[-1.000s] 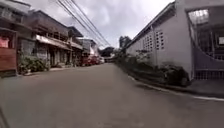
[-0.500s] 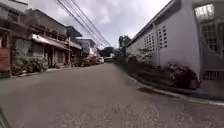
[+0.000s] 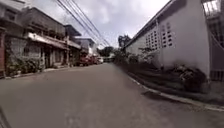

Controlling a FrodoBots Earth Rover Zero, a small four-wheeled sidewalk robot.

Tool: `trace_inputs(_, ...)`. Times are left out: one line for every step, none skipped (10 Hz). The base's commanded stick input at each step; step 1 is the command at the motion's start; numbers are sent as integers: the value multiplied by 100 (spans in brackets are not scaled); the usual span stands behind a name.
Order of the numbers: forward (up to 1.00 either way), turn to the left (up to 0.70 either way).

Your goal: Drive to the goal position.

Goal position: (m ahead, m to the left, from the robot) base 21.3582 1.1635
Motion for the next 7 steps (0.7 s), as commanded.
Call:
trace_inputs(70,0)
trace_inputs(70,0)
trace_inputs(70,0)
trace_inputs(70,1)
trace_inputs(70,2)
trace_inputs(70,3)
trace_inputs(70,4)
